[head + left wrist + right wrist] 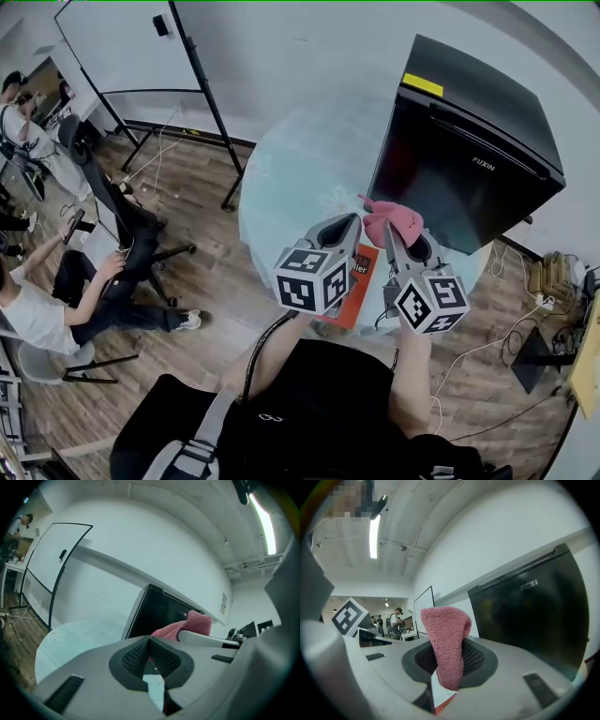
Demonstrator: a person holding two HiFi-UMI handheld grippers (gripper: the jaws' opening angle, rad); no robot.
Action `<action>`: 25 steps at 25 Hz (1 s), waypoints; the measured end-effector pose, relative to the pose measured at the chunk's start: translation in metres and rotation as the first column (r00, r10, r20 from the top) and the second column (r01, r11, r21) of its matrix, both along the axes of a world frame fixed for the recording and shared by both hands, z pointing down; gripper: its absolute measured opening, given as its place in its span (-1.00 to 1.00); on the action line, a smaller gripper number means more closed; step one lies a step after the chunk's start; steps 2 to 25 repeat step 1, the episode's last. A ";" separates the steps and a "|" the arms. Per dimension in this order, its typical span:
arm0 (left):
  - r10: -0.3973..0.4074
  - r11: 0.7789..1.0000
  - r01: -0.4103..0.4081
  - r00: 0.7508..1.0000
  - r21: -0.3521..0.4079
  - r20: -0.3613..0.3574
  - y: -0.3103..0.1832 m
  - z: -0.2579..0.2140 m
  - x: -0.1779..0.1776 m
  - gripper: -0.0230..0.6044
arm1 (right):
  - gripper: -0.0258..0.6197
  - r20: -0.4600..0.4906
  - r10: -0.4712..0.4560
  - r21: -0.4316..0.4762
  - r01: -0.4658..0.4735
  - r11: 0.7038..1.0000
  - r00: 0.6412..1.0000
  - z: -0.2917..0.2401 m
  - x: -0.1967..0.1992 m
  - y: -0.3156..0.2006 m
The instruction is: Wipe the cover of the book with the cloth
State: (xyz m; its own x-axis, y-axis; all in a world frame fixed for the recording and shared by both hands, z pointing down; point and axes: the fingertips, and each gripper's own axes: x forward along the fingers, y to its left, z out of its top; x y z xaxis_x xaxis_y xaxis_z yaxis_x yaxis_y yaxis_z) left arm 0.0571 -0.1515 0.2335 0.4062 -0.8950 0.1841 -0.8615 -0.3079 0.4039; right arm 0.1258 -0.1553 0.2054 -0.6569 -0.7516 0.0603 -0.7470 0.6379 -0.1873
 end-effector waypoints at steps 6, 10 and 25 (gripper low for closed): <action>0.004 1.000 -0.004 1.000 0.003 0.000 0.000 -0.001 0.003 -0.89 | -0.65 0.002 0.003 0.001 -0.003 1.000 1.000 -0.001 0.003 0.000; 0.004 1.000 -0.004 1.000 0.003 0.000 0.000 -0.001 0.003 -0.89 | -0.65 0.002 0.003 0.001 -0.003 1.000 1.000 -0.001 0.003 0.000; 0.004 1.000 -0.004 1.000 0.003 0.000 0.000 -0.001 0.003 -0.89 | -0.65 0.002 0.003 0.001 -0.003 1.000 1.000 -0.001 0.003 0.000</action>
